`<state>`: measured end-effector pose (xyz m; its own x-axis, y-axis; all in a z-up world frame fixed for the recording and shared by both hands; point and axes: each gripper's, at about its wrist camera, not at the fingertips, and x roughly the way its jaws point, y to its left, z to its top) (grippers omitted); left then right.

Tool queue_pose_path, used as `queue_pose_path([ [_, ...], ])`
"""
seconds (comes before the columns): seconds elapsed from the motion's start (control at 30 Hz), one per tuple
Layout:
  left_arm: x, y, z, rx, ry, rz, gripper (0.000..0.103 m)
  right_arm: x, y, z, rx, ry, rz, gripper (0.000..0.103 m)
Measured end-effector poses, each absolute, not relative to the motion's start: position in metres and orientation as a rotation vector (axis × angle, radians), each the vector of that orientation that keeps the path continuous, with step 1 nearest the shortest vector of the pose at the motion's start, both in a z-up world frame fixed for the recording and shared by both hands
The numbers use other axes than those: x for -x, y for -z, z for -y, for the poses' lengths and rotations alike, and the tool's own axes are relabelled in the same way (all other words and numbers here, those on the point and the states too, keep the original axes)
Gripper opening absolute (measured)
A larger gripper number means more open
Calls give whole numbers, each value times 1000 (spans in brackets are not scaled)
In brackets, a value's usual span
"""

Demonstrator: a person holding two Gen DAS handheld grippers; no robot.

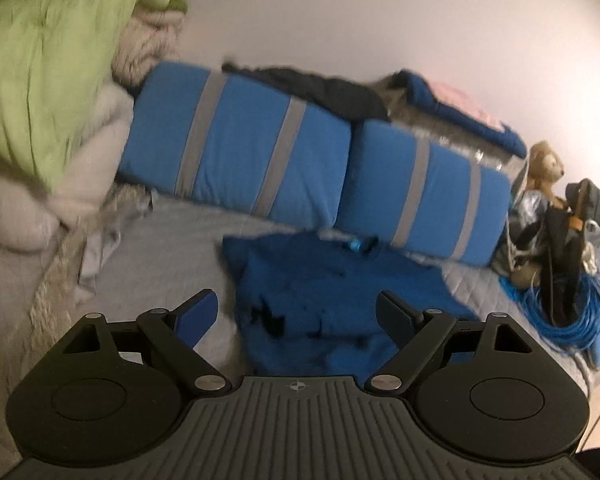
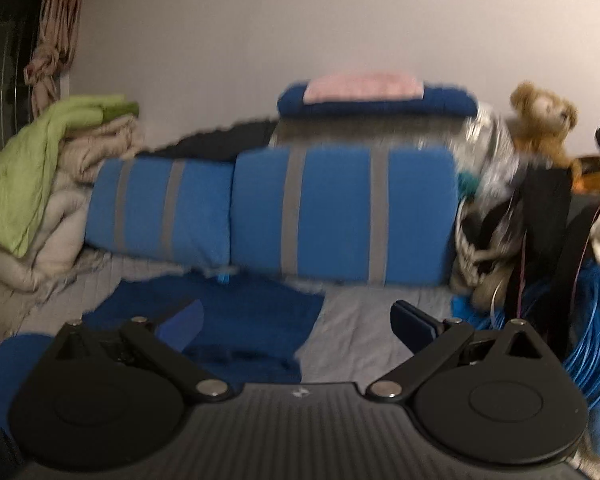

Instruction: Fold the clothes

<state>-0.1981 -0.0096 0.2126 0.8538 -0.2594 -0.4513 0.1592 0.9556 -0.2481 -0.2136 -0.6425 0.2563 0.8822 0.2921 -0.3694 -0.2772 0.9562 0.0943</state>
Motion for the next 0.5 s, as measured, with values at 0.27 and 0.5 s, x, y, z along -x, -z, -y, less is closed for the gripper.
queue_pose_path([
  [0.27, 200, -179, 1, 272, 225, -589, 87, 200, -193, 649, -244, -337, -569, 101],
  [0.5, 200, -161, -2, 307, 206, -640, 87, 190, -136, 642, -417, -425, -769, 87],
])
